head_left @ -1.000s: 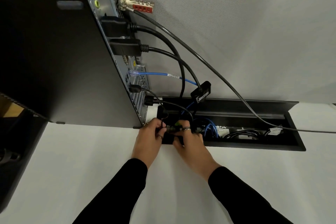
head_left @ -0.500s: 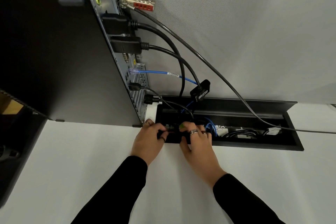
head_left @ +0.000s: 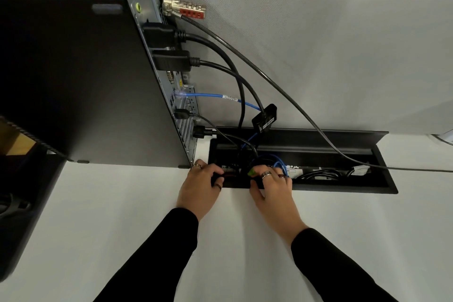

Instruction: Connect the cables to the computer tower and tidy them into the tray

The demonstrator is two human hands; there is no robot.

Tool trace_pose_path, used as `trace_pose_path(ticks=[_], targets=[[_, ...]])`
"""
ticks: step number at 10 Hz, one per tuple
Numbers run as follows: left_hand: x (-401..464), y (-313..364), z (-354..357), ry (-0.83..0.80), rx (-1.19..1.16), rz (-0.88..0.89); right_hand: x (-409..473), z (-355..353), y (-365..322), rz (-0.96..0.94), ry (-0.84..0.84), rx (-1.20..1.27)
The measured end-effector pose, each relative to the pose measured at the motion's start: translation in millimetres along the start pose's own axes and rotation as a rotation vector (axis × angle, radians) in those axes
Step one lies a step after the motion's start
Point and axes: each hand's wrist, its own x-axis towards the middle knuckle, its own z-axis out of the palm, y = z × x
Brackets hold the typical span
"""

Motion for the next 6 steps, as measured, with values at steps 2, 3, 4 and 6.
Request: trace_pose_path(ticks=[2, 3, 4, 6], targets=[[-12, 1, -11, -0.089, 0.052, 0.022, -3, -13, -2, 0.018, -0.082, -0.088], [-21, 4, -20, -0.165, 0.111, 0.039, -8, -24, -7, 0.027, -0.161, -0.147], [-30, 11, -29, -0.301, 0.178, 0.031, -13, -37, -15, 0.065, -0.312, -0.196], [-48, 22, -44, -0.468, 0.243, -0.009, -33, -64, -28, 0.047, -0.382, -0.205]])
